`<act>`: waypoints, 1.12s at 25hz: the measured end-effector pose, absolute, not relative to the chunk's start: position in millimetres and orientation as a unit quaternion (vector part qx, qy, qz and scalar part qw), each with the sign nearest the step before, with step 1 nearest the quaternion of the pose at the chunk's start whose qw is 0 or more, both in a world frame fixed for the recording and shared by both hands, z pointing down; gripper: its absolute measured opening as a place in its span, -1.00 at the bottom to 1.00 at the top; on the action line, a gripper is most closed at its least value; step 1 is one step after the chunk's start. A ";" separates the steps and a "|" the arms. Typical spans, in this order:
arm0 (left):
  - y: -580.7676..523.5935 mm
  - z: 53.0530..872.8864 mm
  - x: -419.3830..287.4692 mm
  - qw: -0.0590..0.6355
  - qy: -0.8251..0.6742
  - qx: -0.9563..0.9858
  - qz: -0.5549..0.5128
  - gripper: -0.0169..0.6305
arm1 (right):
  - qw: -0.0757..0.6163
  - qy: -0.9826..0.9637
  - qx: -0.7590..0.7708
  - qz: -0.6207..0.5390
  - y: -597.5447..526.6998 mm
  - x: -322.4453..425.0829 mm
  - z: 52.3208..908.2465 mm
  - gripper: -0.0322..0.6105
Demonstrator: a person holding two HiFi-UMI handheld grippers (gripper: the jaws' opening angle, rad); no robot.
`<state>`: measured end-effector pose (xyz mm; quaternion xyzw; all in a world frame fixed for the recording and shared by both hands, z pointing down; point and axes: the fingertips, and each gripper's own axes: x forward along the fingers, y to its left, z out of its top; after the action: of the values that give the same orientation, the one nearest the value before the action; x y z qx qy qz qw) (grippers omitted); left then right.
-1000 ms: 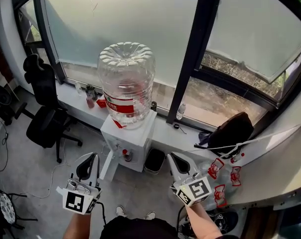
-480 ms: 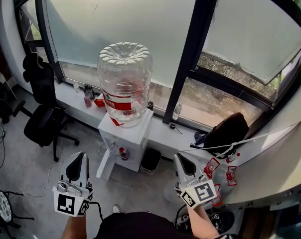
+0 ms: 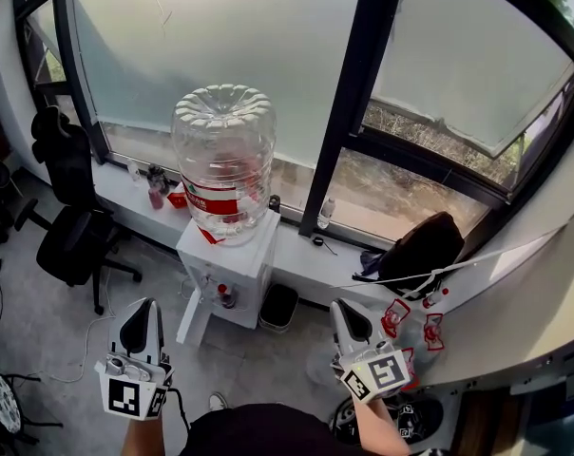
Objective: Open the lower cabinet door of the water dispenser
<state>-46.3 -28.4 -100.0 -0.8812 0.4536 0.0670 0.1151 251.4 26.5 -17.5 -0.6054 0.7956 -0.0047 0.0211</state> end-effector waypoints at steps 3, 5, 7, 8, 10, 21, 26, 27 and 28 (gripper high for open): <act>-26.9 -94.6 -47.9 0.109 0.459 -0.879 0.065 -0.92 | 0.023 0.800 -0.600 -0.007 23.9 246.1 -16.1 -0.89; -26.6 -93.3 -50.7 0.107 0.463 -0.878 0.065 -0.92 | 0.019 0.802 -0.596 -0.011 23.5 243.1 -11.8 -0.89; -26.9 -91.1 -52.0 0.105 0.463 -0.878 0.066 -0.92 | 0.016 0.801 -0.598 -0.014 22.3 243.8 -6.7 -0.89; -27.4 -89.3 -51.9 0.104 0.460 -0.879 0.066 -0.92 | 0.017 0.799 -0.601 -0.016 21.4 244.7 -5.1 -0.89; -28.1 -85.6 -51.2 0.101 0.454 -0.883 0.065 -0.92 | 0.020 0.795 -0.606 -0.017 20.8 244.2 -5.0 -0.89; -33.2 -73.1 -55.7 0.088 0.445 -0.889 0.061 -0.92 | 0.020 0.791 -0.612 -0.023 17.9 230.2 2.9 -0.89; -34.1 -73.7 -61.6 0.086 0.450 -0.887 0.063 -0.92 | 0.013 0.796 -0.605 -0.013 12.0 221.1 -1.9 -0.89; -34.5 -73.8 -62.6 0.086 0.451 -0.886 0.064 -0.92 | 0.012 0.796 -0.605 -0.012 11.2 219.6 -2.7 -0.89; -34.8 -73.7 -63.5 0.086 0.451 -0.886 0.064 -0.92 | 0.012 0.797 -0.604 -0.011 10.8 218.3 -3.5 -0.89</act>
<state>-63.5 -34.8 -73.7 -0.8859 0.4513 0.0642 0.0858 218.3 10.8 -3.5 -0.6042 0.7967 -0.0110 0.0121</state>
